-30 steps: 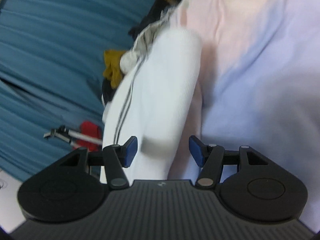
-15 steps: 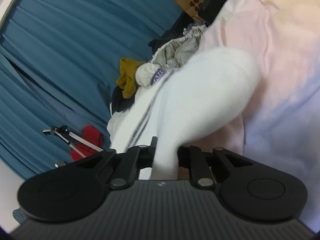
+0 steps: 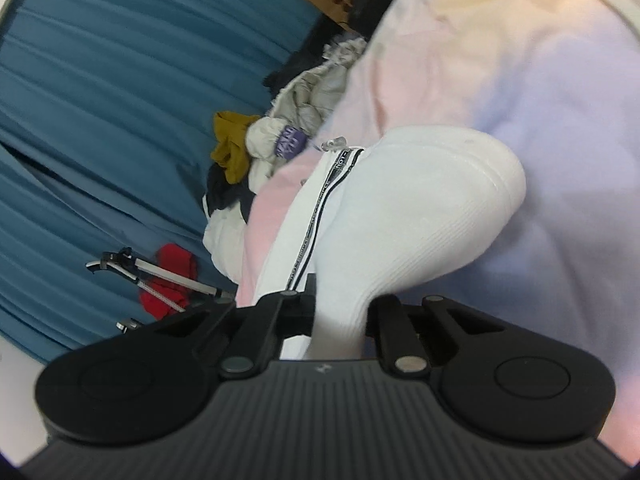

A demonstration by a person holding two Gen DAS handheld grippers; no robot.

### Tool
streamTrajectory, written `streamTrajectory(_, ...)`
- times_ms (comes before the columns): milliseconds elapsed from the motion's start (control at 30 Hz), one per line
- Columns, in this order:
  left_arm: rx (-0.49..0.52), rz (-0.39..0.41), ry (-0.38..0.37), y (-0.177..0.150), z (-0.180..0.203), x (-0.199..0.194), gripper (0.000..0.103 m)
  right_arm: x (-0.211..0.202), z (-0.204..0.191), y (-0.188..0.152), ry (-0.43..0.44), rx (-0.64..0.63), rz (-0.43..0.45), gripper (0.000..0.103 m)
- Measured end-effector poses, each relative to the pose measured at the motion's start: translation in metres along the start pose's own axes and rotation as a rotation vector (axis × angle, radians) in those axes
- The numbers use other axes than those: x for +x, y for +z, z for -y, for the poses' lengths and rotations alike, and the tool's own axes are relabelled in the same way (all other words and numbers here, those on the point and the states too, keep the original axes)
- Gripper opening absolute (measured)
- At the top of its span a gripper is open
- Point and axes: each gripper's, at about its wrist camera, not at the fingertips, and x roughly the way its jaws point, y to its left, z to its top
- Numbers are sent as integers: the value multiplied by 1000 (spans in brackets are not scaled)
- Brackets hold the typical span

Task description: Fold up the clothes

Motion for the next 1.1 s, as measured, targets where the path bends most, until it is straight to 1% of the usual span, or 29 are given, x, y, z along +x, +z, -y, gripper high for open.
streamTrajectory(67, 7, -24, 9, -6, -9, -25, 11, -21, 4, -3, -6, 0, 7, 12)
streamTrajectory(133, 15, -47, 19, -13, -19, -50, 11, -36, 17, -7, -23, 50, -3, 12)
streamTrajectory(167, 19, -67, 25, -17, -24, -57, 12, -43, 25, -9, -32, 79, -10, 12)
streamTrajectory(233, 61, -111, 39, -26, -35, -70, 12, -52, 40, -16, -71, 122, -29, 12)
streamTrajectory(300, 83, -149, 60, -33, -40, -72, 13, -52, 56, -23, -118, 156, -49, 12)
streamTrajectory(367, 88, -174, 58, -34, -41, -70, 14, -50, 67, -29, -142, 190, -58, 12)
streamTrajectory(433, 100, -187, 60, -34, -39, -65, 18, -47, 68, -32, -162, 178, -61, 12)
streamTrajectory(467, 106, -193, 64, -34, -38, -66, 22, -46, 66, -33, -170, 163, -61, 12)
streamTrajectory(500, 111, -200, 68, -35, -37, -67, 30, -46, 63, -34, -177, 151, -59, 13)
streamTrajectory(533, 123, -207, 71, -35, -36, -70, 35, -45, 59, -36, -183, 140, -56, 14)
streamTrajectory(567, 143, -211, 71, -36, -34, -74, 43, -46, 57, -37, -191, 131, -54, 15)
streamTrajectory(600, 172, -213, 82, -38, -30, -82, 48, -46, 55, -37, -199, 123, -52, 15)
streamTrajectory(633, 202, -214, 93, -40, -26, -89, 51, -48, 55, -37, -206, 118, -50, 15)
streamTrajectory(667, 232, -215, 105, -42, -21, -96, 61, -50, 55, -37, -212, 114, -47, 17)
streamTrajectory(700, 287, -200, 122, -45, -13, -106, 72, -52, 54, -37, -222, 116, -40, 17)
streamTrajectory(733, 342, -184, 139, -48, -5, -116, 77, -53, 53, -38, -233, 121, -33, 19)
streamTrajectory(767, 398, -168, 156, -51, 3, -126, 82, -55, 52, -39, -245, 125, -25, 24)
streamTrajectory(833, 508, -133, 179, -57, 21, -143, 82, -60, 50, -43, -288, 127, -9, 30)
streamTrajectory(867, 562, -113, 185, -60, 31, -150, 84, -63, 50, -44, -302, 128, -1, 35)
streamTrajectory(900, 606, -97, 182, -63, 43, -152, 89, -66, 49, -46, -320, 130, 9, 38)
streamTrajectory(933, 650, -81, 178, -66, 55, -153, 91, -69, 48, -48, -335, 130, 14, 47)
streamTrajectory(967, 698, -73, 164, -71, 67, -152, 91, -71, 46, -49, -334, 127, 11, 53)
streamTrajectory(1000, 750, -75, 143, -78, 81, -145, 91, -72, 45, -50, -328, 123, 6, 55)
streamTrajectory(1067, 853, -79, 99, -91, 111, -130, 92, -76, 41, -53, -317, 108, -1, 66)
streamTrajectory(1100, 887, -105, 54, -101, 123, -115, 93, -77, 38, -55, -322, 92, 4, 70)
